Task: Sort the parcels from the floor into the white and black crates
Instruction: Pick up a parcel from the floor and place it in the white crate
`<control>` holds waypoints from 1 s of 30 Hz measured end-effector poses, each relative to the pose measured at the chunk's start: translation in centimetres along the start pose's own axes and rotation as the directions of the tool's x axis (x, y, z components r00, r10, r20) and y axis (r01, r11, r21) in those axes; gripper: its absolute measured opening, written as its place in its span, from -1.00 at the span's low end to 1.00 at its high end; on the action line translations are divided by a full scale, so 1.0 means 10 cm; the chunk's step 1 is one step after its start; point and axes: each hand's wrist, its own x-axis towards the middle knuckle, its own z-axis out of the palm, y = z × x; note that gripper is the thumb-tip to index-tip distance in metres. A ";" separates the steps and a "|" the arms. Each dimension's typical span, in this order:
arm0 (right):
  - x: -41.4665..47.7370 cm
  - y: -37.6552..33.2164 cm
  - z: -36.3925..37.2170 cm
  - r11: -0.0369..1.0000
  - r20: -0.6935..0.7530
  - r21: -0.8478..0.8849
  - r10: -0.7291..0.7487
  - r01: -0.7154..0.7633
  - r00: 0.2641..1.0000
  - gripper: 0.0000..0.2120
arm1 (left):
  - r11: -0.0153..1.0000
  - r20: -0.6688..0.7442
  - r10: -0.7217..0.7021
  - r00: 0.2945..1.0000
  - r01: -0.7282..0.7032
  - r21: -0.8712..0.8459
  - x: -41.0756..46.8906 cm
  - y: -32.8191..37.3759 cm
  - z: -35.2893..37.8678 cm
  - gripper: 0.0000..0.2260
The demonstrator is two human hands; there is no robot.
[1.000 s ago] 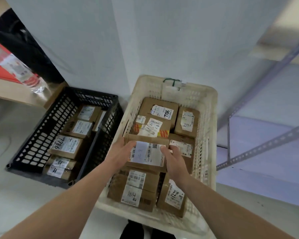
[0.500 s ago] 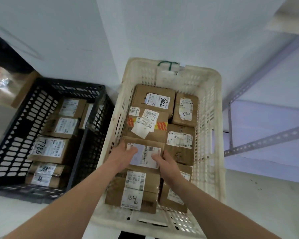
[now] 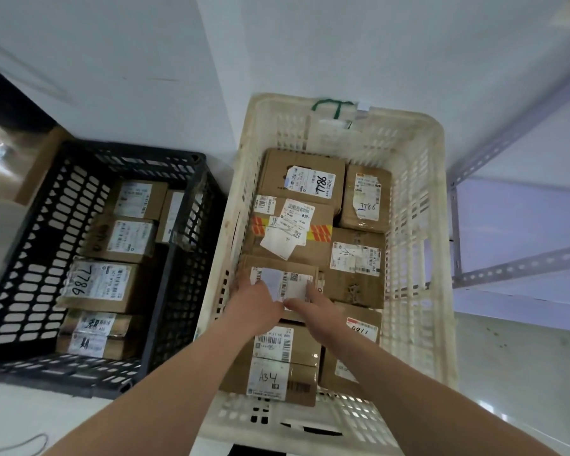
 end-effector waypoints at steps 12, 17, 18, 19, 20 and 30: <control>0.06 -0.06 0.02 0.985 -0.066 -0.156 -0.085 0.074 0.994 -0.15 | 0.974 0.012 0.138 0.990 -0.134 -0.182 -0.24 -0.02 -0.32 -0.56; -0.36 -0.49 0.00 0.968 -0.142 -0.127 -0.232 0.214 0.962 -0.16 | 0.904 -0.140 0.222 0.965 -0.257 -0.341 -0.55 0.01 -0.58 -0.63; -0.44 -0.56 0.00 0.960 -0.147 -0.121 -0.268 0.251 0.952 -0.17 | 0.882 -0.168 0.222 0.960 -0.272 -0.384 -0.62 0.00 -0.63 -0.67; -0.51 -0.61 0.00 0.951 -0.146 -0.105 -0.305 0.292 0.941 -0.18 | 0.860 -0.199 0.221 0.955 -0.287 -0.422 -0.69 -0.01 -0.67 -0.68; -0.58 -0.68 0.00 0.940 -0.144 -0.093 -0.339 0.328 0.930 -0.19 | 0.840 -0.236 0.220 0.947 -0.307 -0.448 -0.78 -0.03 -0.71 -0.67; -1.20 -1.00 0.18 0.709 0.114 -0.251 -0.654 0.659 0.748 -0.41 | 0.845 -0.572 -0.052 0.819 -0.269 -0.462 -1.81 -0.57 -0.76 -0.56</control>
